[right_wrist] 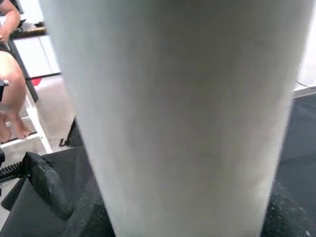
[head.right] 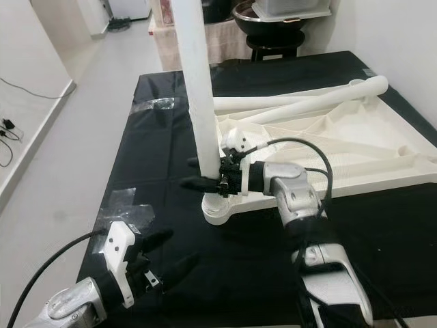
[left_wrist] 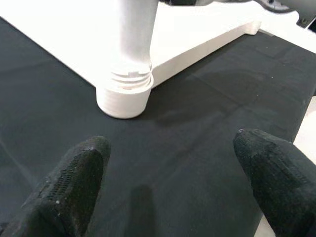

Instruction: Building children table

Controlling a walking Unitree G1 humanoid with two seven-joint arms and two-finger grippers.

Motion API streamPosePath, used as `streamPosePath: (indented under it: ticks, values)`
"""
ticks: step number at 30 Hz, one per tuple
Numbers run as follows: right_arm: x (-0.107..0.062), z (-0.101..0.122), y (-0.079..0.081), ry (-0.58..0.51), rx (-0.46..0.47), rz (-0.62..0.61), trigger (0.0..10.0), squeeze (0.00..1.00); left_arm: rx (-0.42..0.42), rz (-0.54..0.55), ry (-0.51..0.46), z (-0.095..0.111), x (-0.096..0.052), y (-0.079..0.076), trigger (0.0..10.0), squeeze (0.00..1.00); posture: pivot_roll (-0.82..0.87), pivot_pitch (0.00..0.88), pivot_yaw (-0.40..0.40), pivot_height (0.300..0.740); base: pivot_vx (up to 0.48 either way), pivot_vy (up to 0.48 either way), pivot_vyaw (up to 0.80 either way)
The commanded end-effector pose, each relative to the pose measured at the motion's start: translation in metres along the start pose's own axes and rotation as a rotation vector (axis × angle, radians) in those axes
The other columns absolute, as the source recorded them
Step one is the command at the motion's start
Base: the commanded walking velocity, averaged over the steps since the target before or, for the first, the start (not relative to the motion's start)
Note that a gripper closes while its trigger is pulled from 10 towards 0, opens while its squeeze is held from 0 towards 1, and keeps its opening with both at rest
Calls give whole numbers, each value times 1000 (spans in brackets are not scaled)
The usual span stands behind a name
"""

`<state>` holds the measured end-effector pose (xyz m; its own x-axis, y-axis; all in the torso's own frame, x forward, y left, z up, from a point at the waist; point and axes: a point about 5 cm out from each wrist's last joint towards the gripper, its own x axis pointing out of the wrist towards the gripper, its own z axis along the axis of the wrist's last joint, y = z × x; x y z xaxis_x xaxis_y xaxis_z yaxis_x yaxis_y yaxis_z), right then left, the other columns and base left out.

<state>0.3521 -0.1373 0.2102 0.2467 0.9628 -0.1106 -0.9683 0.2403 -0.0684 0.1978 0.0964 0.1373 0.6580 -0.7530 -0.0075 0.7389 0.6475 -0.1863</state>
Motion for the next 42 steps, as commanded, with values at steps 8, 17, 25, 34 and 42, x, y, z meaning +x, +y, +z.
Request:
streamPosePath:
  ticks: [8, 17, 25, 34, 42]
  values:
    - [-6, -14, -2, 12, 18, 0, 0, 0, 1, 1, -5, 6, 0, -3, 10000, 0, 79, 150, 66, 740, 0, 0, 0]
    - [-1, -93, 56, 260, 253, -700, 0, 0, 26, 21, -5, 6, -3, 1, 10000, 0, 92, 145, 52, 740, 0, 0, 0]
    - [8, -91, 72, 318, 193, -610, 0, 0, 65, 41, 9, 4, -3, 7, 10000, 0, 71, 98, 60, 740, 0, 0, 0]
    - [4, -57, 65, 208, 164, -527, 10000, 1000, 99, 94, 25, 2, -7, 11, 10000, 0, 88, 74, 77, 740, 0, 0, 0]
    - [-29, -15, 0, 233, -100, -479, 10000, 0, 129, 129, 32, 1, -8, 11, 10000, 0, 103, 72, 82, 740, 0, 0, 0]
